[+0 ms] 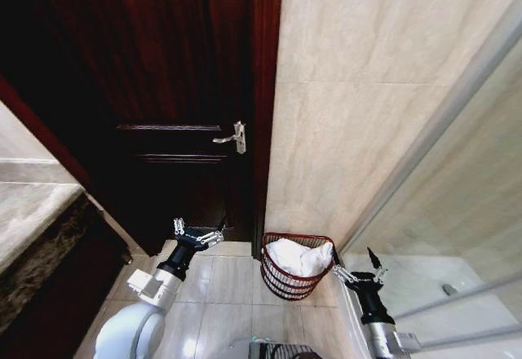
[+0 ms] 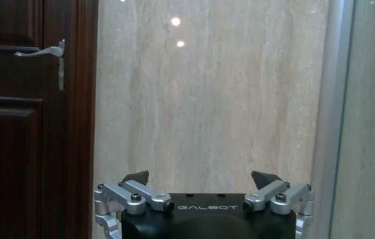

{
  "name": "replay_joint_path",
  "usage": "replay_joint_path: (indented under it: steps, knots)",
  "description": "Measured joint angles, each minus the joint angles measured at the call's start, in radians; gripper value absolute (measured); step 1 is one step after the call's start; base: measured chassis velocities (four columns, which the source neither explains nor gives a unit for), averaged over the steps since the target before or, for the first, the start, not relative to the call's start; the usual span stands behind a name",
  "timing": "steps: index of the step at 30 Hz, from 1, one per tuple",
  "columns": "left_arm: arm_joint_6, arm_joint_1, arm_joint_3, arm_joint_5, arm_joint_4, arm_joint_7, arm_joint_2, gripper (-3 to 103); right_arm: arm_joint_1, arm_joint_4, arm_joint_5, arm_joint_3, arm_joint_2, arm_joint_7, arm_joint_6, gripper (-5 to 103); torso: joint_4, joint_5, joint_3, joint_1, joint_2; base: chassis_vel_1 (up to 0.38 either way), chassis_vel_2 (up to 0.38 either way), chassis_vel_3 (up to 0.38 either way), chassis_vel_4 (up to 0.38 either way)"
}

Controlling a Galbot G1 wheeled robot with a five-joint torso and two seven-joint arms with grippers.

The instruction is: Discard the used towel into the hamper.

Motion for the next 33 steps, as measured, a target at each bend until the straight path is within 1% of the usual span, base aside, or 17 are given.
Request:
replay_joint_path:
  steps: [5, 17, 20, 24, 25, 33]
  knots:
    - [0.0, 0.0, 0.0, 0.0, 0.0, 0.0, 0.0, 100, 0.0, 0.0, 0.0, 0.0, 0.0, 0.0, 0.0, 100, -0.0003, 0.0006, 0.0, -0.001, -0.001, 0.025, 0.021, -0.011, -0.01]
    - [0.0, 0.0, 0.0, 0.0, 0.0, 0.0, 0.0, 100, 0.0, 0.0, 0.0, 0.0, 0.0, 0.0, 0.0, 100, -0.0003, 0.0004, -0.001, -0.001, -0.003, 0.0, 0.0, 0.0, 0.0]
    - [0.0, 0.0, 0.0, 0.0, 0.0, 0.0, 0.0, 100, 0.0, 0.0, 0.0, 0.001, 0.0, 0.0, 0.0, 100, -0.0002, 0.0005, 0.003, 0.003, 0.006, 0.0, 0.0, 0.0, 0.0]
    - [0.0, 0.0, 0.0, 0.0, 0.0, 0.0, 0.0, 100, 0.0, 0.0, 0.0, 0.0, 0.0, 0.0, 0.0, 100, -0.0002, 0.0005, 0.017, 0.015, 0.032, 0.0, 0.0, 0.0, 0.0]
    - [0.0, 0.0, 0.0, 0.0, 0.0, 0.0, 0.0, 100, 0.0, 0.0, 0.0, 0.0, 0.0, 0.0, 0.0, 100, -0.0002, 0.0005, 0.017, 0.015, 0.032, 0.0, 0.0, 0.0, 0.0]
    - [0.0, 0.0, 0.0, 0.0, 0.0, 0.0, 0.0, 100, 0.0, 0.0, 0.0, 0.001, 0.0, 0.0, 0.0, 100, -0.0002, 0.0005, 0.043, 0.036, 0.08, 0.0, 0.0, 0.0, 0.0]
